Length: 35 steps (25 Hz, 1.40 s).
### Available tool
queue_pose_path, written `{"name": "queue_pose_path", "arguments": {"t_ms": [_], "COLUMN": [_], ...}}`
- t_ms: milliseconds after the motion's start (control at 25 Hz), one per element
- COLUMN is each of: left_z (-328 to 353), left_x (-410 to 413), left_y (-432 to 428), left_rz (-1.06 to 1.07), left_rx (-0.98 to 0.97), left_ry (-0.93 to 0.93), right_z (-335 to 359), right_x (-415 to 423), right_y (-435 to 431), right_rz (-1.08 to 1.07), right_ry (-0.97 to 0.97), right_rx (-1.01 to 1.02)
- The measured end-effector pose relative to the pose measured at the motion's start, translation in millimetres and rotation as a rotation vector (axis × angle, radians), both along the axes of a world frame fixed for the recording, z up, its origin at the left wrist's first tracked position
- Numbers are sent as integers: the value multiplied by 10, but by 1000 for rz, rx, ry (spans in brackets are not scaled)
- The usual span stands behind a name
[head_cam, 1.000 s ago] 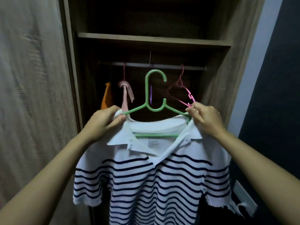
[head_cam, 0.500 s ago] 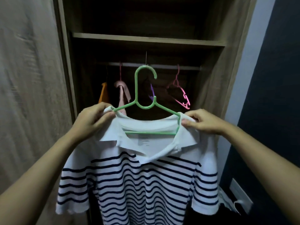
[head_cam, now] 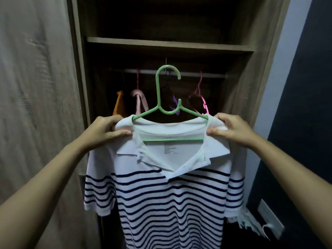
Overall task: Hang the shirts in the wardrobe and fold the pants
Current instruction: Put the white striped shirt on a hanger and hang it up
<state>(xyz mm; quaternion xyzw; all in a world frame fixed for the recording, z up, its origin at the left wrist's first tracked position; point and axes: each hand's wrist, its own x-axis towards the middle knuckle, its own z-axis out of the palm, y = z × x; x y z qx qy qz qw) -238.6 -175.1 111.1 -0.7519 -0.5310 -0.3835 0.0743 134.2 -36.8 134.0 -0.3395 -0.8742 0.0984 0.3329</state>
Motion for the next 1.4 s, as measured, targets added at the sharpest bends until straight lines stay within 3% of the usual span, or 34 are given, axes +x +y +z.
{"name": "queue_pose_path", "arguments": {"t_ms": [200, 320, 400, 480, 560, 720, 920, 1120, 1200, 1280, 1360, 1400], "left_z": [199, 188, 16, -186, -331, -498, -577, -556, -533, -549, -598, -626], "left_x": [-101, -65, -55, -46, -36, 116, 581, 1175, 1335, 1407, 1425, 1418], "left_y": [1, -37, -71, -110, -132, -211, -381, -553, -605, -593, -504, -443], "left_rz": [36, 11, 54, 89, 127, 248, 376, 449, 370, 280, 323, 366], "left_rx": [-186, -150, -72, -49, 3, 21, -33, -171, -221, -254, -192, -153], "left_ry": [-8, -140, -118, -70, -21, 71, 40, 37, -93, -439, -701, -716], "right_z": [111, 217, 191, 118, -3, -385, -491, -564, -621, -668, -774, -834], "right_x": [-19, -49, -155, -344, -629, -1329, -1666, -1508, -1476, -1448, -1418, -1413], "right_y": [18, -41, -88, -201, -413, -732, -804, -810, -765, -714, -591, -531], "right_rz": [-97, -175, -236, -180, -29, 179, 250, 173, 124, 88, 41, 38], "right_ry": [146, -9, -142, -133, -47, 122, 363, 407, 460, 532, 570, 559], "right_rx": [-37, 42, 225, 306, 73, -701, -885, -804, -773, -753, -737, -742]}}
